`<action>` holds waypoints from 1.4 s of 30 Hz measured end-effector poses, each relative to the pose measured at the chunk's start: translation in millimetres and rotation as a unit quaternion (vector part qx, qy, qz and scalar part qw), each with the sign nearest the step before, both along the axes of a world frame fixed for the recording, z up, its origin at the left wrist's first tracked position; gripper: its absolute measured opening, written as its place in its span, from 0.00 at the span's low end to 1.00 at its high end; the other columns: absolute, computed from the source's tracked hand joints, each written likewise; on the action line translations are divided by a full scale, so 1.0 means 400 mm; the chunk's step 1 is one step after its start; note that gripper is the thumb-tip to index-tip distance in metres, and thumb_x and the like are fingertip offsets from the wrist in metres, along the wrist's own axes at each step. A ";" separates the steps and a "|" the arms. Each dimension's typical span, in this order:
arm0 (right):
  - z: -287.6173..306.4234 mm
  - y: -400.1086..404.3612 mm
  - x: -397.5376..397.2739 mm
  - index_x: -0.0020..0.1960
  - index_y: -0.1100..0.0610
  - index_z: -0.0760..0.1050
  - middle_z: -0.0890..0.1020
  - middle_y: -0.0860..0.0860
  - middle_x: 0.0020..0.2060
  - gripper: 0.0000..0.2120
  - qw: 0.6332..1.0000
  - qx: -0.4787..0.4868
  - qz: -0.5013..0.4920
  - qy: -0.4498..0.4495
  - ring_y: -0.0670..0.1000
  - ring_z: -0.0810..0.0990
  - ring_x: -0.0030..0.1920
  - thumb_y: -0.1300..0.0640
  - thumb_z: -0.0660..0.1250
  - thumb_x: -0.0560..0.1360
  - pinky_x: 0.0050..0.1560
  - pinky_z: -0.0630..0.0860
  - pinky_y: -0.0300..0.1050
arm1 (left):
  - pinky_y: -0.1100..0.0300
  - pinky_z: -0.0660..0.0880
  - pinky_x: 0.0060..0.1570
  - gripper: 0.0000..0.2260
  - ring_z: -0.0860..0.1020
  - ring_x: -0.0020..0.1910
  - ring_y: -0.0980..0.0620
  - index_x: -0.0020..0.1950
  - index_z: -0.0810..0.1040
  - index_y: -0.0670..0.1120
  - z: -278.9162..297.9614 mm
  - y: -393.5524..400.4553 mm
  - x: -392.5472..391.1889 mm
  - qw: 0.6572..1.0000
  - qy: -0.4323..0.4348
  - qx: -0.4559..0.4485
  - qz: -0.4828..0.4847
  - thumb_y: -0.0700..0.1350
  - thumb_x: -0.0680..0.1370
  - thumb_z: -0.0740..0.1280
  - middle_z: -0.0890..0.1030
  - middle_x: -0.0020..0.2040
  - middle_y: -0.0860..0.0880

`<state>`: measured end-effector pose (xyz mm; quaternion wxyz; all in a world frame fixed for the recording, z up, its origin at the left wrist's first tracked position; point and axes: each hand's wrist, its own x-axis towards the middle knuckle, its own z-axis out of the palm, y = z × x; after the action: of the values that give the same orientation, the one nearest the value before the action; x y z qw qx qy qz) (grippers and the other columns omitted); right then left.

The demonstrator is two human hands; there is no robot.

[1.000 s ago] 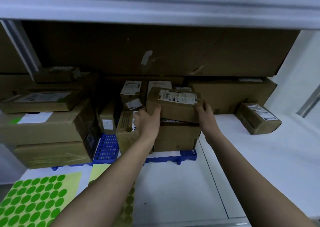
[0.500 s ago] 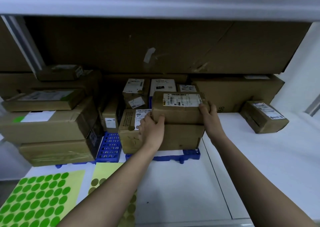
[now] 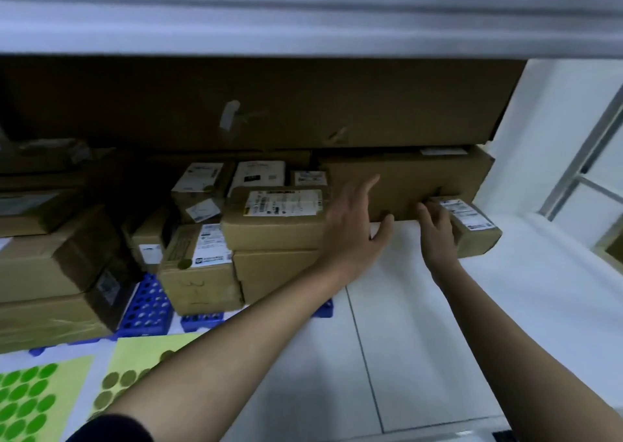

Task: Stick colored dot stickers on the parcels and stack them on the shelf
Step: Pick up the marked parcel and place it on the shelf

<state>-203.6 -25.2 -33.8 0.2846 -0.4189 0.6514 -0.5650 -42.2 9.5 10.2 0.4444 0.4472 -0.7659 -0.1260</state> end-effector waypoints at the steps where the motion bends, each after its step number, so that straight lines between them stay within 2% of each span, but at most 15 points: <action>1: -0.010 -0.011 -0.040 0.68 0.56 0.68 0.75 0.51 0.60 0.27 1.000 0.012 -0.009 0.017 0.52 0.73 0.60 0.41 0.59 0.77 0.64 0.70 0.52 | 0.57 0.63 0.64 0.26 0.64 0.69 0.53 0.74 0.60 0.50 -0.011 -0.014 -0.043 0.998 0.003 0.066 -0.024 0.51 0.78 0.63 0.63 0.72 0.50; 3: -0.042 -0.039 -0.132 0.66 0.57 0.70 0.77 0.55 0.61 0.34 0.997 0.045 -0.028 0.051 0.58 0.74 0.61 0.35 0.58 0.69 0.63 0.71 0.59 | 0.56 0.65 0.65 0.27 0.64 0.70 0.50 0.75 0.59 0.50 -0.037 -0.051 -0.131 0.973 0.044 0.216 -0.062 0.51 0.78 0.63 0.62 0.74 0.48; 5: -0.062 -0.056 -0.221 0.70 0.56 0.66 0.70 0.59 0.67 0.39 0.991 0.099 -0.058 0.063 0.62 0.71 0.65 0.34 0.59 0.67 0.66 0.69 0.60 | 0.56 0.66 0.65 0.27 0.64 0.71 0.48 0.75 0.58 0.46 -0.064 -0.084 -0.221 0.945 0.055 0.313 -0.081 0.50 0.79 0.63 0.62 0.74 0.45; 9: -0.087 -0.077 -0.368 0.73 0.57 0.61 0.64 0.61 0.70 0.29 0.966 0.193 -0.109 0.133 0.64 0.67 0.67 0.46 0.61 0.77 0.68 0.65 0.57 | 0.61 0.69 0.47 0.26 0.69 0.63 0.47 0.73 0.61 0.43 -0.112 -0.146 -0.370 0.910 0.042 0.407 -0.072 0.47 0.78 0.64 0.65 0.71 0.44; 12: -0.110 -0.107 -0.465 0.75 0.57 0.57 0.63 0.62 0.69 0.30 0.959 0.221 -0.106 0.140 0.65 0.66 0.68 0.47 0.62 0.78 0.68 0.64 0.57 | 0.60 0.69 0.52 0.31 0.67 0.68 0.45 0.76 0.56 0.43 -0.144 -0.188 -0.454 0.877 0.059 0.473 -0.056 0.50 0.77 0.65 0.62 0.73 0.43; 21: -0.171 -0.207 -0.636 0.77 0.62 0.50 0.59 0.62 0.74 0.34 0.971 0.227 -0.035 0.058 0.62 0.61 0.73 0.52 0.63 0.79 0.70 0.60 0.52 | 0.59 0.66 0.63 0.33 0.66 0.69 0.47 0.77 0.53 0.44 -0.214 -0.264 -0.625 0.843 0.082 0.528 -0.063 0.50 0.77 0.65 0.64 0.73 0.45; 23: -0.188 -0.222 -0.644 0.76 0.64 0.52 0.65 0.60 0.70 0.31 0.975 0.221 -0.014 0.007 0.60 0.68 0.68 0.55 0.62 0.80 0.62 0.66 0.46 | 0.56 0.62 0.70 0.34 0.64 0.72 0.48 0.77 0.51 0.46 -0.223 -0.268 -0.649 0.837 0.085 0.533 -0.087 0.50 0.77 0.65 0.61 0.75 0.47; 25: -0.199 -0.225 -0.641 0.74 0.66 0.57 0.71 0.59 0.61 0.27 0.976 0.218 0.005 -0.015 0.55 0.75 0.51 0.57 0.62 0.80 0.44 0.68 0.40 | 0.53 0.58 0.72 0.34 0.61 0.73 0.48 0.78 0.49 0.49 -0.229 -0.270 -0.670 0.834 0.092 0.534 -0.105 0.50 0.77 0.65 0.58 0.77 0.49; 26: -0.204 -0.228 -0.640 0.73 0.66 0.58 0.72 0.59 0.60 0.27 0.977 0.213 0.006 -0.016 0.54 0.75 0.48 0.57 0.62 0.80 0.40 0.67 0.39 | 0.54 0.57 0.73 0.34 0.60 0.74 0.48 0.78 0.49 0.51 -0.229 -0.275 -0.677 0.833 0.102 0.534 -0.105 0.52 0.78 0.64 0.57 0.77 0.50; 29: -0.218 -0.231 -0.632 0.74 0.66 0.57 0.70 0.61 0.65 0.29 0.979 0.204 -0.010 -0.011 0.58 0.72 0.58 0.53 0.62 0.79 0.44 0.68 0.42 | 0.58 0.58 0.69 0.30 0.61 0.72 0.49 0.77 0.53 0.51 -0.237 -0.288 -0.684 0.818 0.153 0.545 -0.105 0.54 0.78 0.63 0.60 0.75 0.50; 31: -0.218 -0.228 -0.613 0.71 0.65 0.63 0.71 0.60 0.64 0.27 0.977 0.210 -0.031 -0.012 0.58 0.71 0.55 0.50 0.61 0.79 0.44 0.70 0.45 | 0.56 0.62 0.70 0.31 0.66 0.69 0.48 0.75 0.58 0.52 -0.243 -0.291 -0.679 0.808 0.201 0.547 -0.087 0.58 0.75 0.65 0.65 0.73 0.48; 34: -0.217 -0.208 -0.573 0.69 0.64 0.68 0.71 0.64 0.64 0.24 0.968 0.241 -0.064 0.038 0.62 0.68 0.64 0.48 0.55 0.81 0.62 0.70 0.54 | 0.52 0.69 0.65 0.40 0.71 0.64 0.47 0.74 0.61 0.51 -0.264 -0.294 -0.669 0.804 0.232 0.547 -0.033 0.65 0.66 0.65 0.70 0.68 0.46; 36: -0.211 -0.183 -0.535 0.69 0.64 0.68 0.70 0.65 0.63 0.25 0.964 0.240 -0.092 0.066 0.63 0.67 0.65 0.46 0.53 0.82 0.66 0.66 0.53 | 0.56 0.71 0.56 0.38 0.71 0.61 0.48 0.73 0.62 0.49 -0.266 -0.288 -0.643 0.800 0.239 0.550 0.002 0.65 0.67 0.64 0.70 0.66 0.46; 39: -0.203 -0.136 -0.470 0.70 0.59 0.68 0.65 0.62 0.64 0.27 0.973 0.190 -0.128 -0.009 0.64 0.69 0.64 0.42 0.57 0.80 0.65 0.67 0.54 | 0.58 0.67 0.50 0.36 0.69 0.60 0.48 0.72 0.63 0.46 -0.261 -0.264 -0.600 0.801 0.225 0.554 0.038 0.65 0.71 0.63 0.67 0.65 0.45; 42: -0.181 -0.091 -0.410 0.71 0.54 0.64 0.66 0.59 0.66 0.26 0.975 0.138 -0.127 -0.120 0.62 0.70 0.63 0.40 0.58 0.79 0.58 0.70 0.55 | 0.57 0.70 0.56 0.33 0.70 0.59 0.48 0.71 0.65 0.47 -0.229 -0.217 -0.558 0.827 0.195 0.527 0.029 0.65 0.72 0.62 0.67 0.62 0.45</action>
<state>-367.5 -61.6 -106.1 0.3418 -0.2181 0.7320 -0.5475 -265.2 -77.4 -81.5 0.2848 0.6013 -0.4675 -0.5820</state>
